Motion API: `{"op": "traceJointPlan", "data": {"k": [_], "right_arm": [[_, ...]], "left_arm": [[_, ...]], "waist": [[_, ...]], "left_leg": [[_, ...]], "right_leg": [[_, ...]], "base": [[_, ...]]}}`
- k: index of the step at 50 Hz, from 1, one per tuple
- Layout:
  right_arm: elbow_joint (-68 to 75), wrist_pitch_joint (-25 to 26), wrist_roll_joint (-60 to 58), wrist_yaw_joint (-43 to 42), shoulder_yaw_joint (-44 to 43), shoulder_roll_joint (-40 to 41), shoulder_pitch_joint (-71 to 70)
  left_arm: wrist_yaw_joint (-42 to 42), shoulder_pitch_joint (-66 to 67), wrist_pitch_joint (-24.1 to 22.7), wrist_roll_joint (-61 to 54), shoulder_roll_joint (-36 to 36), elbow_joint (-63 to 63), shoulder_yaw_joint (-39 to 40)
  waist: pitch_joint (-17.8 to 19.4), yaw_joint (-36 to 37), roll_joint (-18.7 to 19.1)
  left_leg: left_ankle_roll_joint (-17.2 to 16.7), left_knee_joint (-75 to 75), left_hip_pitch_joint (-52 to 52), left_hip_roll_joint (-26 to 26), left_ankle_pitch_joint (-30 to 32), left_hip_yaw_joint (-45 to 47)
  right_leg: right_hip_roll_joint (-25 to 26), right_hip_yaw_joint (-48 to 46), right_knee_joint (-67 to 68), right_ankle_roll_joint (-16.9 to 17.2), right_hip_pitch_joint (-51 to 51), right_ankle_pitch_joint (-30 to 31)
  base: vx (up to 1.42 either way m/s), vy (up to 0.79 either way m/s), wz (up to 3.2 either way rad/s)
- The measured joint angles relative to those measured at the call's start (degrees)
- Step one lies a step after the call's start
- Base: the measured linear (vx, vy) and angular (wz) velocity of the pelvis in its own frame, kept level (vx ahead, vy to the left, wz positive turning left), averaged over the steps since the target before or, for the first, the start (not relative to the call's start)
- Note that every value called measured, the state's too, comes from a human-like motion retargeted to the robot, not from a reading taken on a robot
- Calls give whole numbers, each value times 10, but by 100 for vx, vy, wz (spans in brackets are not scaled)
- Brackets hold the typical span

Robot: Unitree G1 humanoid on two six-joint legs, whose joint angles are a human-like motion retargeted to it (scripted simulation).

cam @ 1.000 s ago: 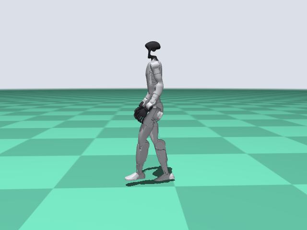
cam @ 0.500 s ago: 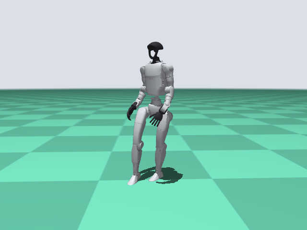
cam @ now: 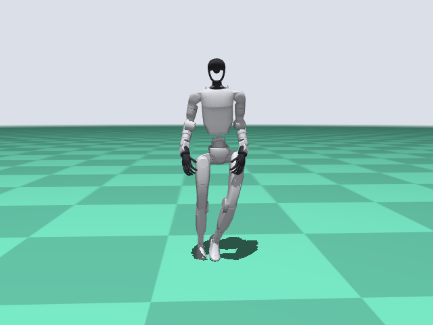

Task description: Walk run

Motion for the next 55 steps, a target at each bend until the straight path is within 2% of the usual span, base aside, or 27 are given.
{"op": "traceJointPlan", "data": {"k": [4,8,10,12,13,15,17,18,20,22,24,26,30,32,33,35,37,38,39,40,42,44,46,48,51,55], "right_arm": [[4,4,-5,-2,5,-6,-20],[30,21,-22,23,-2,-3,-27],[40,27,-29,37,3,7,-25],[45,25,-38,50,3,17,-22],[45,23,-45,54,8,21,-20],[45,24,-61,52,28,23,-11],[40,24,-76,53,36,25,-9],[34,25,-83,53,33,23,-6],[19,26,-97,38,23,25,8],[2,21,-95,9,12,28,26],[-14,9,-81,-14,4,27,42],[-30,-3,-65,-28,-3,26,55],[-65,-18,-50,-49,-14,24,75],[-76,-18,-53,-55,-16,25,80],[-78,-16,-54,-57,-18,26,83],[-80,-15,-58,-57,-23,28,86],[-78,-17,-54,-57,-21,37,90],[-74,-19,-48,-58,-24,43,92],[-68,-19,-40,-52,-26,44,87],[-61,-19,-31,-43,-27,43,80],[-52,-8,-22,-23,-17,33,68],[-40,4,-17,-8,-11,32,59],[-33,12,-15,4,-5,32,54],[-31,11,-7,15,6,33,47],[-32,1,14,15,22,35,46],[-29,-5,29,14,28,39,47]], "left_arm": [[1,-11,1,-26,-2,-10,-4],[-10,-35,21,0,2,6,-15],[-7,-44,35,12,7,9,-16],[-6,-52,47,17,15,9,-15],[-13,-56,51,17,17,12,-10],[-42,-59,63,6,16,28,3],[-73,-66,77,6,19,40,0],[-87,-71,84,7,22,44,-7],[-96,-81,87,22,24,52,-6],[-84,-87,79,40,26,56,-12],[-70,-89,68,44,32,50,-30],[-57,-90,58,44,40,42,-47],[-46,-89,45,54,51,30,-55],[-50,-83,43,58,52,31,-47],[-51,-77,44,59,51,33,-44],[-55,-63,45,53,48,37,-37],[-63,-46,42,44,47,42,-22],[-63,-38,41,43,46,46,-20],[-62,-38,46,44,42,52,-15],[-61,-42,53,44,37,59,-9],[-72,-49,62,53,18,59,4],[-76,-46,67,57,11,49,9],[-62,-39,68,54,4,38,13],[-51,-36,59,43,5,29,13],[-40,-31,36,26,16,13,5],[-17,-35,26,16,31,-4,2]], "waist": [[14,43,7],[33,65,10],[30,78,-13],[16,68,-23],[16,50,-15],[20,12,-7],[16,19,37],[14,21,55],[15,34,65],[21,21,72],[26,-20,82],[31,-65,91],[37,-132,85],[32,-134,79],[29,-133,81],[19,-138,82],[11,-125,86],[23,-118,99],[34,-107,108],[43,-93,115],[15,-81,61],[9,-64,39],[11,-48,23],[17,-24,11],[34,22,13],[55,75,9]], "left_leg": [[48,-172,-44,31,-62,52],[71,-324,-28,-5,-80,13],[83,-327,-15,26,-18,29],[83,-291,15,29,-118,22],[83,-262,13,28,-137,-24],[83,-215,42,17,-178,-57],[83,-221,80,57,-200,-77],[83,-230,98,67,-206,-87],[83,-264,146,67,-205,-86],[83,-305,195,55,-186,-101],[83,-335,238,42,-156,-123],[79,-354,274,30,-127,-153],[57,-370,351,21,-74,-183],[33,-366,385,24,-40,-179],[17,-354,395,29,-15,-182],[-29,-309,404,32,65,-188],[-82,-203,376,41,187,-145],[-98,-87,341,68,208,-131],[-103,18,305,93,214,-115],[-103,116,268,118,214,-99],[-45,85,215,45,194,-69],[-15,85,160,36,120,-46],[-8,42,106,23,55,-38],[-8,-42,67,30,5,-16],[-11,-227,50,32,-22,-13],[-29,-389,64,11,-58,-80]], "right_leg": [[46,-33,-14,-8,52,3],[82,-66,-8,13,115,60],[85,-95,14,12,130,144],[82,-116,76,28,118,280],[99,-105,122,29,101,347],[89,-110,314,29,47,387],[109,-103,354,12,9,376],[117,-93,371,3,-16,344],[116,-60,398,-30,-69,291],[97,-51,392,-36,-120,229],[60,-66,351,-24,-166,170],[28,-89,274,-3,-197,146],[14,-68,92,26,-234,86],[22,-38,39,43,-240,62],[26,-41,31,26,-240,77],[40,-53,55,-32,-236,126],[55,-15,110,-56,-217,69],[96,32,137,-61,-203,36],[100,7,155,-65,-184,13],[85,-55,170,-70,-162,-4],[31,-27,130,-74,-125,-10],[22,-23,114,-79,-89,-23],[24,-29,78,-82,-47,-4],[38,-31,44,-76,-8,44],[75,-28,14,-65,55,122],[100,-40,14,-57,136,232]], "base": [[84,-33,34],[111,-39,42],[119,-86,0],[122,-54,77],[148,-31,128],[144,-24,107],[110,-2,3],[111,-9,-4],[117,-22,8],[100,-14,106],[103,-16,217],[115,-36,229],[107,-55,162],[105,-54,38],[108,-51,25],[131,-66,25],[137,-76,-8],[133,-66,1],[125,-58,-6],[108,-48,-9],[94,-38,8],[114,-42,-1],[127,-51,-9],[108,-49,-44],[114,-50,-65],[119,-43,-48]]}}
